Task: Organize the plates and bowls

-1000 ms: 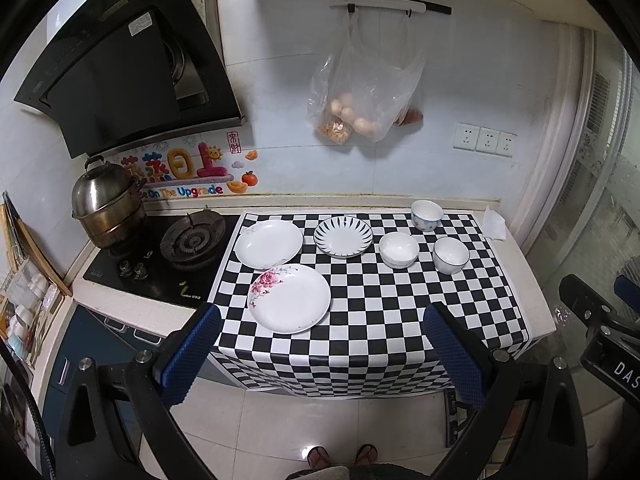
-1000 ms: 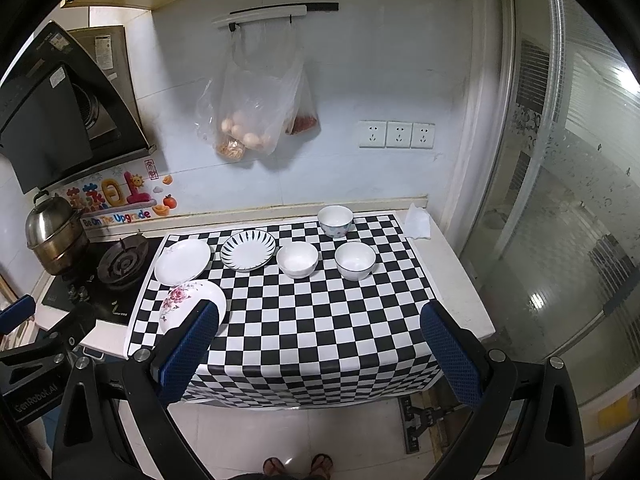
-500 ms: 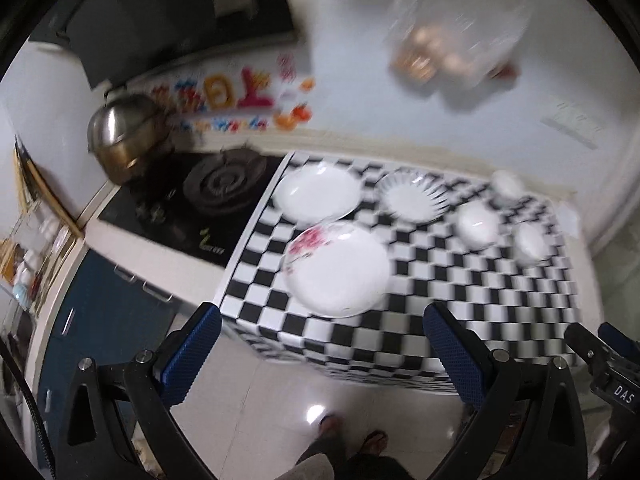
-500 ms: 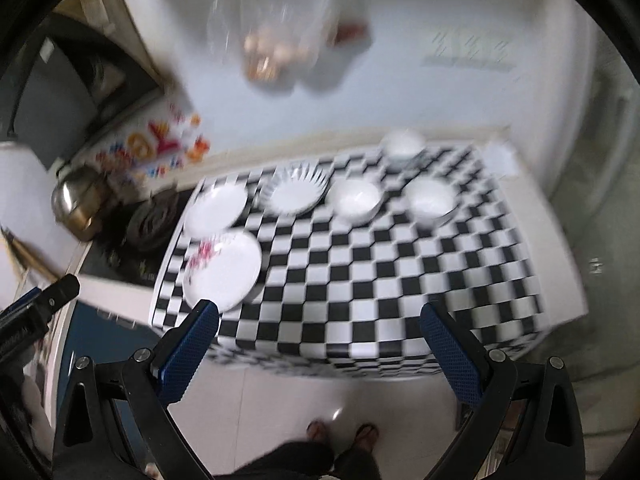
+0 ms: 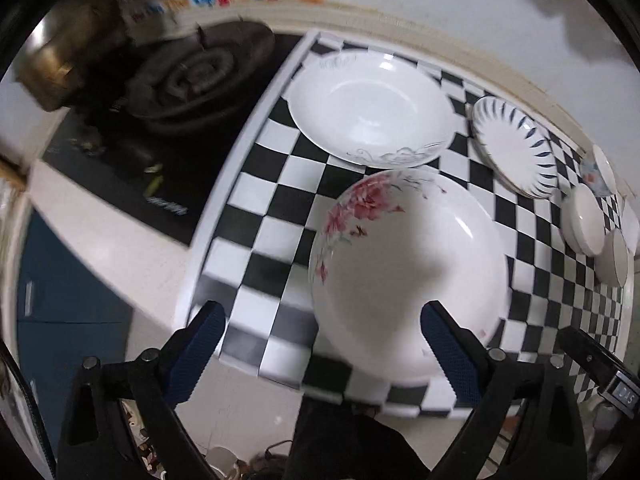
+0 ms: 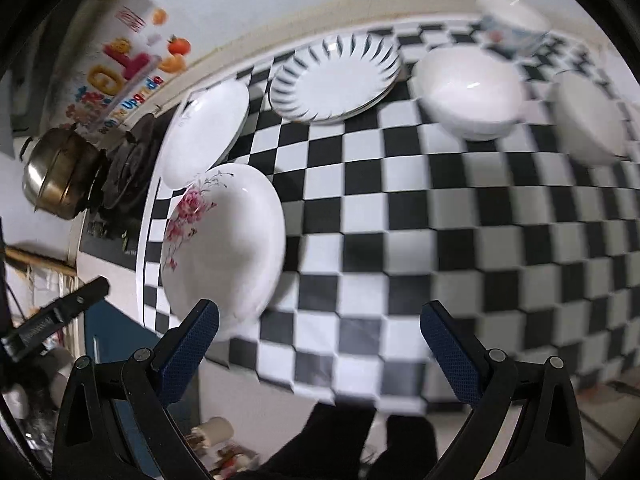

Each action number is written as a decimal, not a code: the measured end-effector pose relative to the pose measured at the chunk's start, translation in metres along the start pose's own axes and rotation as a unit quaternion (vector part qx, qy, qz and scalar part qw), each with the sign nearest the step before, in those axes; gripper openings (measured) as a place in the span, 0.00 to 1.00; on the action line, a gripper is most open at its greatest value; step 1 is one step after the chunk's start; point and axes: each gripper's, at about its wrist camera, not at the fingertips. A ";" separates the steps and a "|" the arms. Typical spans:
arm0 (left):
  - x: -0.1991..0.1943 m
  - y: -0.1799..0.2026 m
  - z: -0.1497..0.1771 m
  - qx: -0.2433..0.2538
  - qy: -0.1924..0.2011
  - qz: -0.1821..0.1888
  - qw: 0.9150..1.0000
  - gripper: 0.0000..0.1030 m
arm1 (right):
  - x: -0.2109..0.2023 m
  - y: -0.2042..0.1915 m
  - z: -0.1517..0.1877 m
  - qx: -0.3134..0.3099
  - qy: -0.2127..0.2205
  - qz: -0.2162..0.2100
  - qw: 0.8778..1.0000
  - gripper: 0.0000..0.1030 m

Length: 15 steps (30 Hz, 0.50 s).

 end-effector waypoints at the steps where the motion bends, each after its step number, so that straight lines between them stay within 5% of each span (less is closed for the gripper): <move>1: 0.012 -0.003 -0.008 0.002 -0.012 0.002 1.000 0.91 | 0.014 -0.005 -0.010 0.002 -0.009 -0.002 1.000 1.00; 11: 0.094 -0.006 -0.051 0.052 -0.102 0.045 0.992 0.65 | 0.119 -0.027 -0.061 0.023 -0.088 0.010 0.996 0.96; 15: 0.104 -0.004 -0.050 0.062 -0.125 0.065 0.988 0.45 | 0.134 -0.028 -0.068 0.043 -0.103 0.002 0.994 0.84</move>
Point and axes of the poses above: each gripper's, at about its wrist camera, not at the fingertips, and x roughly the way its jaws point, y to its right, z to its underside, and after that the axes turned 3 degrees about -x, right-handed
